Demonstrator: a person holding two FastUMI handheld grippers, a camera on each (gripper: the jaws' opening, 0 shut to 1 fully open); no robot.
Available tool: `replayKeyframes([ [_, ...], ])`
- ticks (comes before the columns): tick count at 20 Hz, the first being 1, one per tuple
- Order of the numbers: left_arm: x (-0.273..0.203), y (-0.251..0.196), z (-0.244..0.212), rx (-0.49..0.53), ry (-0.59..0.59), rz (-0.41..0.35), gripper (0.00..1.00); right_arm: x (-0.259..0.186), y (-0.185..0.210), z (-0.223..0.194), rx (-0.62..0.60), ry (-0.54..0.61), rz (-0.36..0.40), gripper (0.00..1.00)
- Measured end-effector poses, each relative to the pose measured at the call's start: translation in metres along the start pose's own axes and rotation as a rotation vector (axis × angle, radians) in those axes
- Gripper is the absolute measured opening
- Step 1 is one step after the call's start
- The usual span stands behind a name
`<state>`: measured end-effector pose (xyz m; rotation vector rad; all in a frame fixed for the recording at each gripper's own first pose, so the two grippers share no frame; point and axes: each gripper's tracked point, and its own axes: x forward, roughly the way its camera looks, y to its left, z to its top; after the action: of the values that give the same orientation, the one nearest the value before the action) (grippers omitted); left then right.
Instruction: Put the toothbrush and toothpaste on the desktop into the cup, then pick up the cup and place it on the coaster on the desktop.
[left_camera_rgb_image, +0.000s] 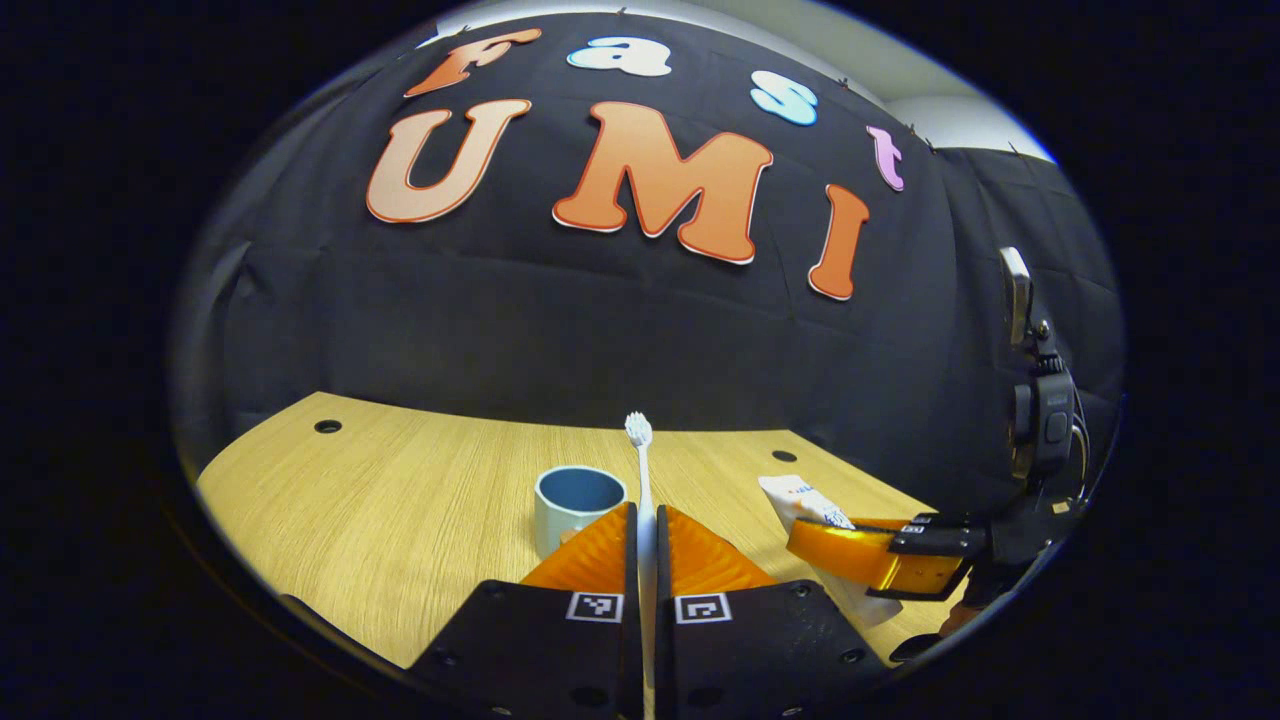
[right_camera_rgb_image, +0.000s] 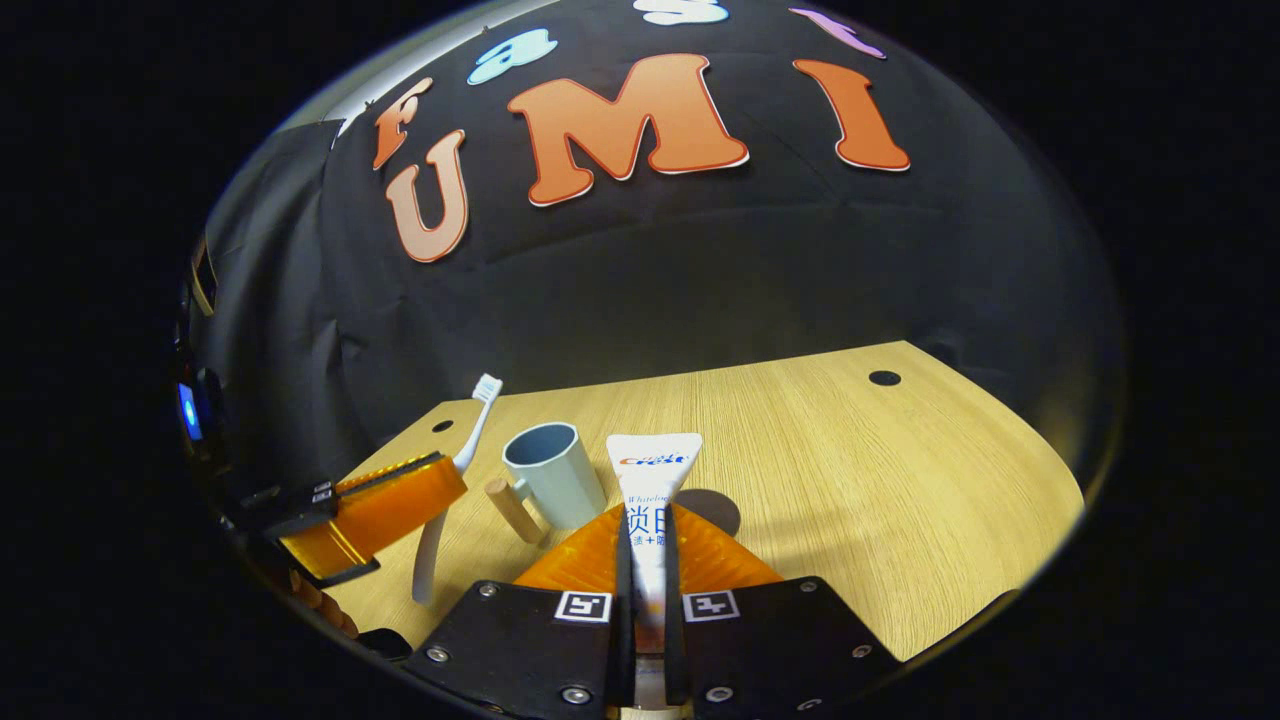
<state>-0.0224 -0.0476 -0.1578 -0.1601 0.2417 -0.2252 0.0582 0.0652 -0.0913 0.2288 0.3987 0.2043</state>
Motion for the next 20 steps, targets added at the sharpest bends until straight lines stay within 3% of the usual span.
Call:
replayKeyframes([
  [9,0.054,0.031,0.083,-0.026,-0.152,0.022,0.04,0.027,0.011,0.040,0.023,-0.071,0.029,0.12],
  [16,0.083,0.060,0.087,-0.050,-0.146,0.071,0.04,0.046,0.031,0.076,0.013,-0.133,0.060,0.12],
  [20,0.109,0.062,0.093,-0.019,-0.159,0.060,0.04,0.054,0.034,0.091,0.003,-0.157,0.066,0.12],
])
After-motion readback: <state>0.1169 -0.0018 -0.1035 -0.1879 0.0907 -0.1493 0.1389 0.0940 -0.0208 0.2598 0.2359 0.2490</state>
